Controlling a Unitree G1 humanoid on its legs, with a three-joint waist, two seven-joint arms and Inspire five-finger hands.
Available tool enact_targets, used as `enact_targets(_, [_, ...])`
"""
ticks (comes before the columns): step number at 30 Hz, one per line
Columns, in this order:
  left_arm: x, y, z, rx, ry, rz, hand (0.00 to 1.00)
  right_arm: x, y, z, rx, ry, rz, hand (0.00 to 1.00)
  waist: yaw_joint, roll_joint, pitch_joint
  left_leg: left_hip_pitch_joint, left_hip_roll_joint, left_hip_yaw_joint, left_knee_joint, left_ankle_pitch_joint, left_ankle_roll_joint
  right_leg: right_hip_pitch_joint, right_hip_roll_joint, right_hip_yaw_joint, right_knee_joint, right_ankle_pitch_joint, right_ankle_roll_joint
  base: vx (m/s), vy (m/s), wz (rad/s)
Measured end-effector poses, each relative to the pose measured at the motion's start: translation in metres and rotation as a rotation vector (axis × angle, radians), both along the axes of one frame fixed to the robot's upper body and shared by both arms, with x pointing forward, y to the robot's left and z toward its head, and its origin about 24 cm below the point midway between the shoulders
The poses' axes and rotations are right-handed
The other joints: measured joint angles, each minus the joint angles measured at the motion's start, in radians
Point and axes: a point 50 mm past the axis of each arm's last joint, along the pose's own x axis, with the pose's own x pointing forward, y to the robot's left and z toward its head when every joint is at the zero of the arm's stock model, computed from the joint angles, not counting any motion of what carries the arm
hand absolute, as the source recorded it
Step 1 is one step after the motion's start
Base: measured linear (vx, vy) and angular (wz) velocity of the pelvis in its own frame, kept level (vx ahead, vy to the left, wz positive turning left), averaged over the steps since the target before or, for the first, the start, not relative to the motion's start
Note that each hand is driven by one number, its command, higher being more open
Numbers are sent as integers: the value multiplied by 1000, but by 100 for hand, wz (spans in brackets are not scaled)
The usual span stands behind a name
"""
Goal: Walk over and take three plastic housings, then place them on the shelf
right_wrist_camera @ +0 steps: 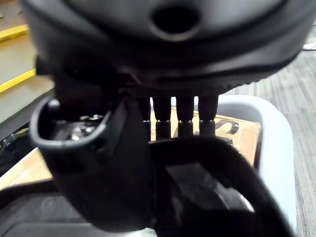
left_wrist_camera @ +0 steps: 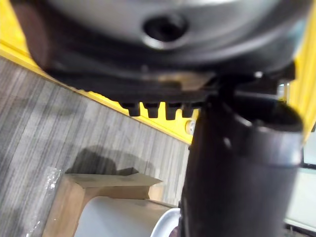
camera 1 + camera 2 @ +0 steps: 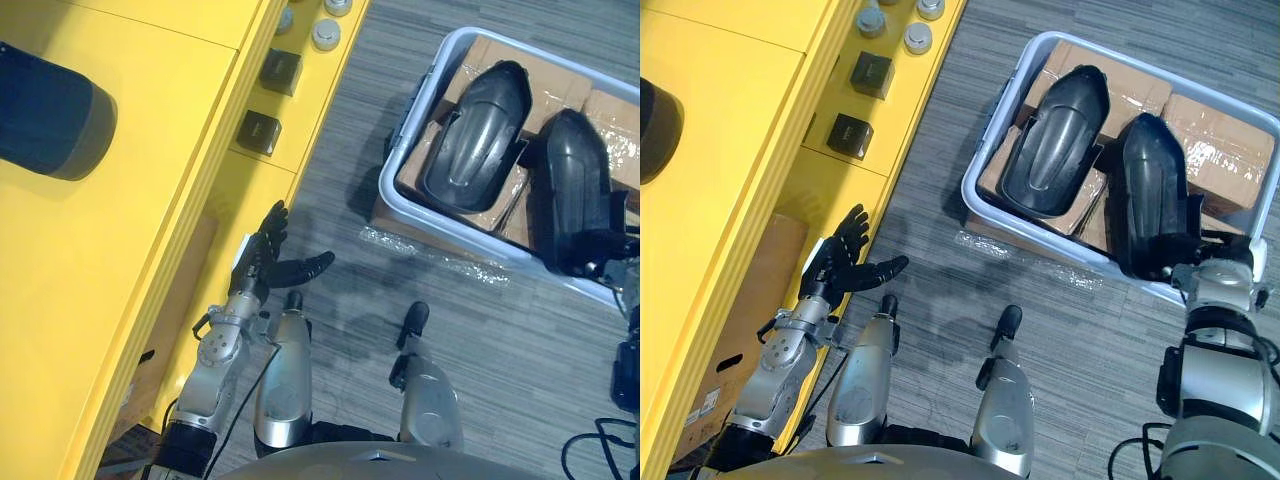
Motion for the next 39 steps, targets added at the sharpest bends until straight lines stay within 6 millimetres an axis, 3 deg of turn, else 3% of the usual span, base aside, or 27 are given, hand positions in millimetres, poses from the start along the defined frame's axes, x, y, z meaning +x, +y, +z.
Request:
enact_targets(4, [-7,7,0,18,1,9,100,5,12,-15,78,9,-5,0,5,-10,-1,34,2,0,-17,13,-1,27,0,0,5,-4,-5,-47,13,3])
enact_targets(8, [-14,17,9,27,-35,30,100,2,25,-38,144,32,-20,0,18,-40,-1,66,3,1,-53,33,-8,44,0,-2,3,-7,-10,-20,-3,2])
enact_targets(9, [-16,20,10,28,-40,31,100,-2,30,-49,172,37,-26,0,23,-54,-1,90,4,3,-67,38,-10,61,-1,-2,2,-8,-12,0,0,0])
enact_targets(10, [-23,24,18,22,-85,27,100,-17,48,-85,208,77,-53,0,27,-84,-2,137,5,11,-98,48,-12,102,-1,-4,-13,-10,-13,0,0,0])
enact_targets(12, [-28,26,24,21,-122,21,100,-24,60,-102,195,84,-73,0,26,-100,-2,161,5,19,-116,54,-13,124,-2,-4,-31,-10,-13,3,3,-3])
enact_targets(14, [-28,25,32,19,-164,11,100,-28,63,-105,180,65,-97,0,26,-105,-3,174,5,26,-128,58,-17,129,-3,-1,-38,-10,-12,4,8,-6])
enact_targets(16, [-29,26,35,15,-175,8,100,-31,74,-104,106,22,-91,0,24,-113,-10,226,9,46,-157,63,-21,164,-4,8,-51,-2,-1,48,2,-21])
enact_targets(18, [-31,25,33,-19,-151,-27,100,-33,87,-102,-44,19,-63,0,17,-125,-66,260,16,80,-189,63,-22,169,-5,23,-53,-5,1,76,2,-31])
enact_targets(22, [-25,10,31,-205,-40,-171,100,-28,90,-72,-299,-64,4,0,-21,-145,-136,297,21,110,-200,57,-27,180,-5,39,-54,-5,3,73,22,-19])
enact_targets(25, [-17,-7,10,-311,163,-293,100,-18,100,-47,-465,-138,99,0,-52,-169,-178,340,26,148,-207,37,-23,204,-2,66,-67,-6,6,5,40,-29])
enact_targets(29, [-7,-26,-16,-413,379,-383,100,-6,120,-33,-605,-187,235,0,-86,-192,-223,374,39,181,-218,31,-26,207,9,96,-67,-8,6,18,17,-25])
enact_targets(32, [3,-39,-19,-442,427,-428,100,0,133,-26,-673,-223,313,0,-114,-191,-237,388,39,196,-226,31,-26,208,9,110,-67,-7,5,11,13,-15])
enact_targets(39, [23,-53,-11,-628,452,-393,100,3,154,-21,-752,-292,450,0,-139,-182,-276,429,38,225,-255,32,-25,217,9,135,-67,-6,5,18,26,-9])
